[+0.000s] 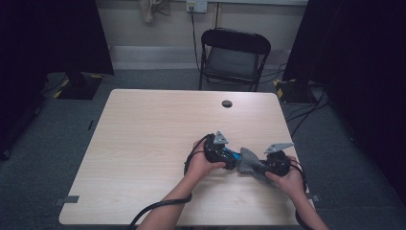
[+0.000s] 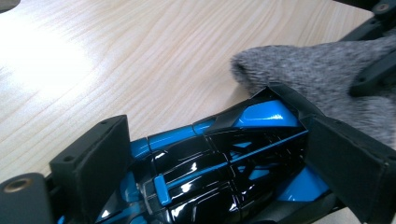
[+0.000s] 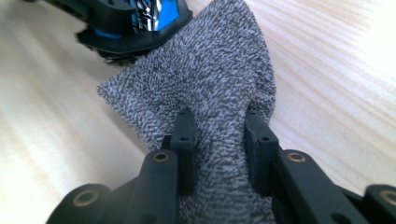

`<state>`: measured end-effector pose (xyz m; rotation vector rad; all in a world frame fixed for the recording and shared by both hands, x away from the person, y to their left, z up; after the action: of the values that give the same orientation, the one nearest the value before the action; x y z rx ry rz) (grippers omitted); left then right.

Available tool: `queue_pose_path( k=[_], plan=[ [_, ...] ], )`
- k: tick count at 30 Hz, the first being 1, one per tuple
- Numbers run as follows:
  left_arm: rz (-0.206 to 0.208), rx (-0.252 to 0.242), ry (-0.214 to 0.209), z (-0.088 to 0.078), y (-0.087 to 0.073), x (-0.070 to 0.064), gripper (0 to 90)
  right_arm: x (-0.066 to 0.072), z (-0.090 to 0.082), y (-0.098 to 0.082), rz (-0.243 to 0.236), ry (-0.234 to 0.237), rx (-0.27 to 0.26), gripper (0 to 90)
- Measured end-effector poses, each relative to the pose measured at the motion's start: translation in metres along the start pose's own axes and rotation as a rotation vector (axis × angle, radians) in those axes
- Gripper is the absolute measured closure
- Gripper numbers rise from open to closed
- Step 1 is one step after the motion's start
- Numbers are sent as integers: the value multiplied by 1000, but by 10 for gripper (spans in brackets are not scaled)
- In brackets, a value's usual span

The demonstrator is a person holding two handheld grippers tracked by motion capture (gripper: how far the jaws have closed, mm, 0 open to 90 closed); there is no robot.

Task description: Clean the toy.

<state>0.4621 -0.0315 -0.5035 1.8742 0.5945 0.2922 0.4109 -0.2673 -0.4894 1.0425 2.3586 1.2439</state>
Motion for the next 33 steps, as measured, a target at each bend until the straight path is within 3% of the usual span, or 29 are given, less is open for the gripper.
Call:
queue_pose_path(
  k=[4,6,13,17,19,23,33],
  plan=[
    [-11,-19,0,-2,-1,2,111,-7,-20,-5,37,21,-35,708],
    [-11,-25,1,-2,-2,2,111,-5,-28,-8,30,35,-39,708],
    [-11,-18,7,-2,-1,1,112,33,-33,-15,-42,223,-4,708],
    [-10,-32,12,-2,-2,1,112,47,-16,-13,-75,268,40,707],
    [-11,-36,15,-3,-3,0,112,47,-6,-12,-69,265,57,708],
    [-10,-36,16,-3,-3,1,113,34,3,-2,-35,205,72,711],
    [-12,-52,17,-3,-4,0,114,7,14,9,28,117,53,715]
  ],
)
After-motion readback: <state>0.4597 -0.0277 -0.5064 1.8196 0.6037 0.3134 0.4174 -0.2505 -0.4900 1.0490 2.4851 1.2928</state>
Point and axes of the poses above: each handheld gripper's, and its own axes: z roughly forward along the jaws, y roughly out of its top, x roughly to its left, the point moved 2 cm from there along z, roughly forward along the jaws, and after that the axes turned 14 degrees about -x, right-handed, at the moved point
